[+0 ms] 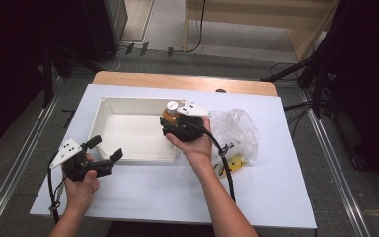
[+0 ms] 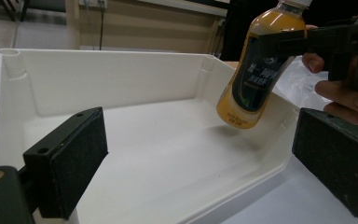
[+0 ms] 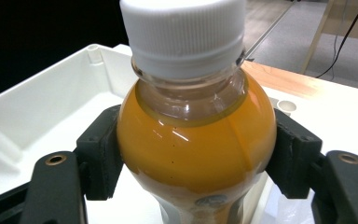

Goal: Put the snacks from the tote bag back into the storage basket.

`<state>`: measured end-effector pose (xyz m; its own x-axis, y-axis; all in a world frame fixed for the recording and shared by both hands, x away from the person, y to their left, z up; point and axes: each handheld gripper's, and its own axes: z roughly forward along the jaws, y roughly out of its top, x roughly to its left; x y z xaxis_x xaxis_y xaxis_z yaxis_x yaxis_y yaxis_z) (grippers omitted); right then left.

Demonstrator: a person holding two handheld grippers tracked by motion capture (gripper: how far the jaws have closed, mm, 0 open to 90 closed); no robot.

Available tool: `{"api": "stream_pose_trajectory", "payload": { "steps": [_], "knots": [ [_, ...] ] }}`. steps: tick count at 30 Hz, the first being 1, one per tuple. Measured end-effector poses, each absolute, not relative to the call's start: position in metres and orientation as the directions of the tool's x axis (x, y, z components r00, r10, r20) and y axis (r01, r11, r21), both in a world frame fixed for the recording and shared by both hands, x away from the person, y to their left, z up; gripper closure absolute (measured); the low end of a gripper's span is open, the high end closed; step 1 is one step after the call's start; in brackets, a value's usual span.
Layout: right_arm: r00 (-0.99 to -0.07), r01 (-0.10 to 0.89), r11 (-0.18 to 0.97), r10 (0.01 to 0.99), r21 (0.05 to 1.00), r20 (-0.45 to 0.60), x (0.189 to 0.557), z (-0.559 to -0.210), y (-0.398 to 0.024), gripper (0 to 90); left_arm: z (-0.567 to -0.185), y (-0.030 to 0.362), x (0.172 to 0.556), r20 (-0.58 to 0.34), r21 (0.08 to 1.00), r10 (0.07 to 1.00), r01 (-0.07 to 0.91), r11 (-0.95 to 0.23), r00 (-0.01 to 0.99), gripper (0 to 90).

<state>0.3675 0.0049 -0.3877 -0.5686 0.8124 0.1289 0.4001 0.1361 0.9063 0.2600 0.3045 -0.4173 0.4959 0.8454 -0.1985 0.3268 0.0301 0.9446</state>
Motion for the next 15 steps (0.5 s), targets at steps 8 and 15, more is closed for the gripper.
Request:
{"api": "stream_pose_trajectory", "payload": {
  "steps": [8, 15],
  "knots": [
    [-0.567, 0.411, 0.143, 0.814, 0.901, 0.129, 0.368, -0.395, 0.006, 30.7, -0.417, 0.305, 0.260, -0.199, 0.945, 0.848, 0.325, 0.033, 0.492, 3.2],
    [-0.568, 0.416, 0.161, 0.815, 0.895, 0.117, 0.368, -0.400, 0.008, 30.7, -0.417, 0.305, 0.260, -0.201, 0.945, 0.847, 0.325, 0.035, 0.493, 3.2]
  ]
}}
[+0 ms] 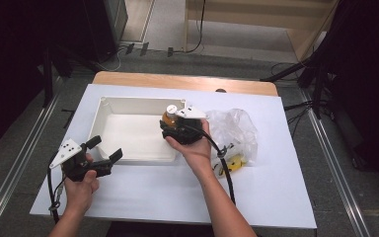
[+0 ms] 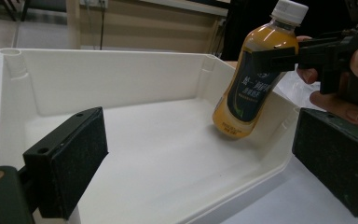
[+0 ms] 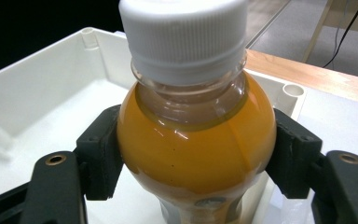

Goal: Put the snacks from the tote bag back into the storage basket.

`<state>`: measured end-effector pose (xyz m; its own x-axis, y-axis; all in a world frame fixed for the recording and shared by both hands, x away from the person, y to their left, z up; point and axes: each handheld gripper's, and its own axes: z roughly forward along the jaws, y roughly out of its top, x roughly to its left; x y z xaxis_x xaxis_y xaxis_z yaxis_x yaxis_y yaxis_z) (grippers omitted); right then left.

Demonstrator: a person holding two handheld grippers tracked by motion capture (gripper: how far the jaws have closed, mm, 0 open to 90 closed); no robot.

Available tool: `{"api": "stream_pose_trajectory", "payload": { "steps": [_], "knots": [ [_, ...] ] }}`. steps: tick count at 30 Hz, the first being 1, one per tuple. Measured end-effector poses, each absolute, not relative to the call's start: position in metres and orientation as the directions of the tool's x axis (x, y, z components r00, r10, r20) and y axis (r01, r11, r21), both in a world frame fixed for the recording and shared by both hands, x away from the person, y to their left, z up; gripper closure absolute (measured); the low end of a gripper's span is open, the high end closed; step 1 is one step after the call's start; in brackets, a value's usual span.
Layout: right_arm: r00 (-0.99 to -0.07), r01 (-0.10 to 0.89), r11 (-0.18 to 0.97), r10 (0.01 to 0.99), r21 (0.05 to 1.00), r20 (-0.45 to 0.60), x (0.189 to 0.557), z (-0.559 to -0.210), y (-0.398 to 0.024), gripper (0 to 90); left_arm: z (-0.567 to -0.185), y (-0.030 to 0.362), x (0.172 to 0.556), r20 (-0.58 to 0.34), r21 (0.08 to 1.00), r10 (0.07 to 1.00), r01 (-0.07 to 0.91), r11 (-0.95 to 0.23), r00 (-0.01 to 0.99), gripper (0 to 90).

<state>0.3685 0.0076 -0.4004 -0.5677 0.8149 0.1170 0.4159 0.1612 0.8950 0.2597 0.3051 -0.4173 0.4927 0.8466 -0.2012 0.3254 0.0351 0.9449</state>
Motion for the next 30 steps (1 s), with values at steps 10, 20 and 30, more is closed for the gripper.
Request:
{"api": "stream_pose_trajectory", "payload": {
  "steps": [10, 20, 30],
  "knots": [
    [-0.570, 0.434, 0.177, 0.814, 0.883, 0.117, 0.370, -0.409, 0.008, 30.6, -0.417, 0.306, 0.260, -0.198, 0.945, 0.848, 0.324, 0.033, 0.492, 3.2],
    [-0.571, 0.453, 0.177, 0.811, 0.874, 0.132, 0.372, -0.411, 0.006, 30.4, -0.417, 0.306, 0.260, -0.198, 0.945, 0.848, 0.326, 0.032, 0.492, 3.2],
    [-0.570, 0.432, 0.141, 0.808, 0.891, 0.148, 0.367, -0.396, -0.005, 21.0, -0.417, 0.304, 0.259, -0.196, 0.945, 0.846, 0.327, 0.028, 0.496, 3.2]
  ]
}}
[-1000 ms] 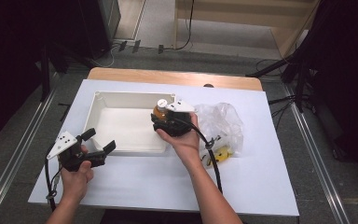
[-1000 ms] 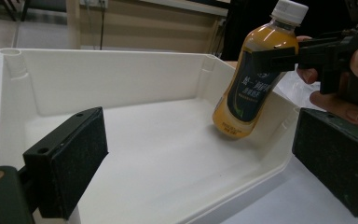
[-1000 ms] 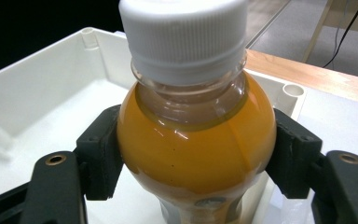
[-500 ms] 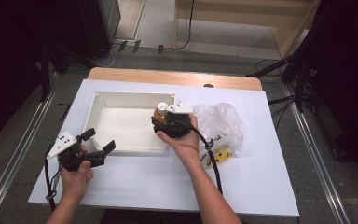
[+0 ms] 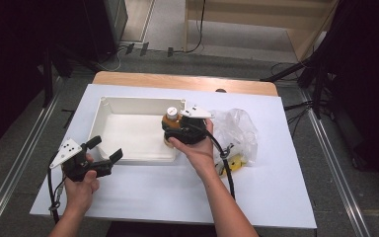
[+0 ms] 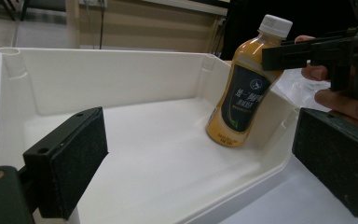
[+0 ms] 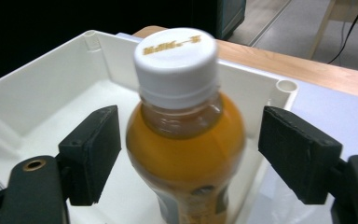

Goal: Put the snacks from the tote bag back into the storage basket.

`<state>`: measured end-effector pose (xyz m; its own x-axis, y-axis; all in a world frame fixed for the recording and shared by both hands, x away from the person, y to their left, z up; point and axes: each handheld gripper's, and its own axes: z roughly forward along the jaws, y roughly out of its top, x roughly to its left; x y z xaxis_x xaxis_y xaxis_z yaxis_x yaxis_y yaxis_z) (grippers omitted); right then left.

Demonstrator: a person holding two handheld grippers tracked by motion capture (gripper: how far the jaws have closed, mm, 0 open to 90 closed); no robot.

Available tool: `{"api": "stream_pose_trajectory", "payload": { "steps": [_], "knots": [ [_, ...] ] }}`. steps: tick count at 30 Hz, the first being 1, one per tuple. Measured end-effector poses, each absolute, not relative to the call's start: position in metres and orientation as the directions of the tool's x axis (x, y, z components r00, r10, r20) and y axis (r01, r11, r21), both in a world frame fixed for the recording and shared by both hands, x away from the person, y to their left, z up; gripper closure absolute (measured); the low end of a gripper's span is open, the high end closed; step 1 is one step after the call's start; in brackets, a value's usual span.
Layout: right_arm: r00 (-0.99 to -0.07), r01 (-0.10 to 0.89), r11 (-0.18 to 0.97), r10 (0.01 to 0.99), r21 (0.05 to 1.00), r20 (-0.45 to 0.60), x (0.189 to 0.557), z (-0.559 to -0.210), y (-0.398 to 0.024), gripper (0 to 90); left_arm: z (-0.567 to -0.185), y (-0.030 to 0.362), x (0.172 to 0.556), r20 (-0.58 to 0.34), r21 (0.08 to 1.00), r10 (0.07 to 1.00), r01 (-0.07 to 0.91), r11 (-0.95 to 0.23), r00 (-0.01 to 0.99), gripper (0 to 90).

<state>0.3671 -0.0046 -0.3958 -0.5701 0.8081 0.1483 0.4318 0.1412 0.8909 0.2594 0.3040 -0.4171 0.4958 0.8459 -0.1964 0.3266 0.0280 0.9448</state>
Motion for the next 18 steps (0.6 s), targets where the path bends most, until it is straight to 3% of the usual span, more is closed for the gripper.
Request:
{"api": "stream_pose_trajectory", "payload": {
  "steps": [18],
  "knots": [
    [-0.553, 0.383, 0.124, 0.825, 0.915, 0.119, 0.359, -0.380, -0.033, 21.2, -0.419, 0.302, 0.260, -0.197, 0.943, 0.845, 0.331, 0.025, 0.497, 3.2]
  ]
}}
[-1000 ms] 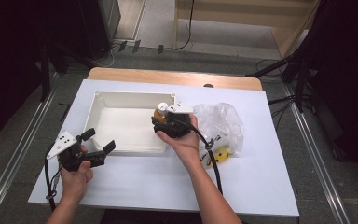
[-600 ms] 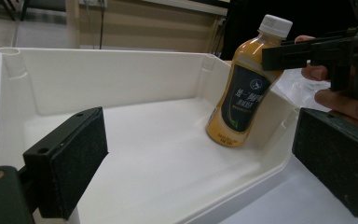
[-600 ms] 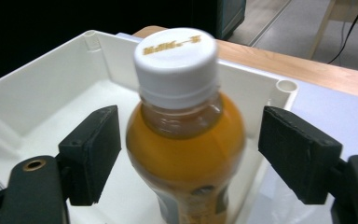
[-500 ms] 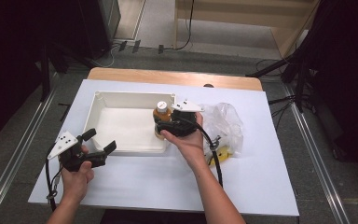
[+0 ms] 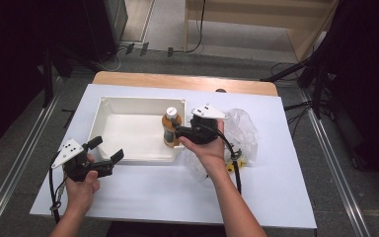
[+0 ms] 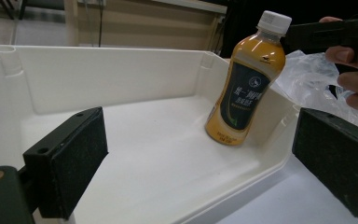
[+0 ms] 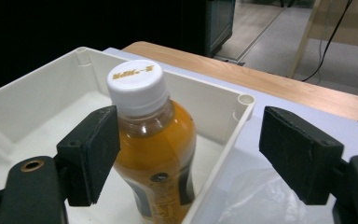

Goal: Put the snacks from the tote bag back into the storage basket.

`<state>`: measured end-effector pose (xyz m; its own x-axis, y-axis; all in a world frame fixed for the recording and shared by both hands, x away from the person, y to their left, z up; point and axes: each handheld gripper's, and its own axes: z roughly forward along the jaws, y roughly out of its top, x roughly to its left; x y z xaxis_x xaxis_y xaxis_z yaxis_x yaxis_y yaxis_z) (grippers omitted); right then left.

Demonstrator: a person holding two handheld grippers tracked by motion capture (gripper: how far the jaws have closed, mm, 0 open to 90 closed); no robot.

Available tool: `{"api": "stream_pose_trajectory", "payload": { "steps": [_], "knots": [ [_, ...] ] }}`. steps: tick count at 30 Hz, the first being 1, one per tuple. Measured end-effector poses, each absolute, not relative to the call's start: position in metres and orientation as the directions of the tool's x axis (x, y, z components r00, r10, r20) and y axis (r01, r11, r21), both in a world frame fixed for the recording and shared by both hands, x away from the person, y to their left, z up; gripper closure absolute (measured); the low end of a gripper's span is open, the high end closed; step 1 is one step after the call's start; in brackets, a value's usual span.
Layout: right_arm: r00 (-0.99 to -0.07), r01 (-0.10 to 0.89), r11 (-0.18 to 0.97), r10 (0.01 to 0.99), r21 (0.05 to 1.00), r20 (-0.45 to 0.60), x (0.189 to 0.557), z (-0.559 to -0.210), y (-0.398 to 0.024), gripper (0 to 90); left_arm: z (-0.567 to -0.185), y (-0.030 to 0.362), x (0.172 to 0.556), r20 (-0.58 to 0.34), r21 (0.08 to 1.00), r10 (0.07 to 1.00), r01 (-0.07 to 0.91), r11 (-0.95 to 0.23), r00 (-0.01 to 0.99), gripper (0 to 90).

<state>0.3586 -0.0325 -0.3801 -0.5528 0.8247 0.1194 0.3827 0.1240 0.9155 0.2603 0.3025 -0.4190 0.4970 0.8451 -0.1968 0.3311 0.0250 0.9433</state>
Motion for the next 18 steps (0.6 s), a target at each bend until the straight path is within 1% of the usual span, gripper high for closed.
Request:
{"api": "stream_pose_trajectory", "payload": {
  "steps": [18],
  "knots": [
    [-0.513, 0.370, 0.096, 0.850, 0.924, 0.117, 0.354, -0.375, -0.066, 21.8, -0.422, 0.300, 0.262, -0.189, 0.942, 0.845, 0.337, 0.012, 0.500, 3.2]
  ]
}}
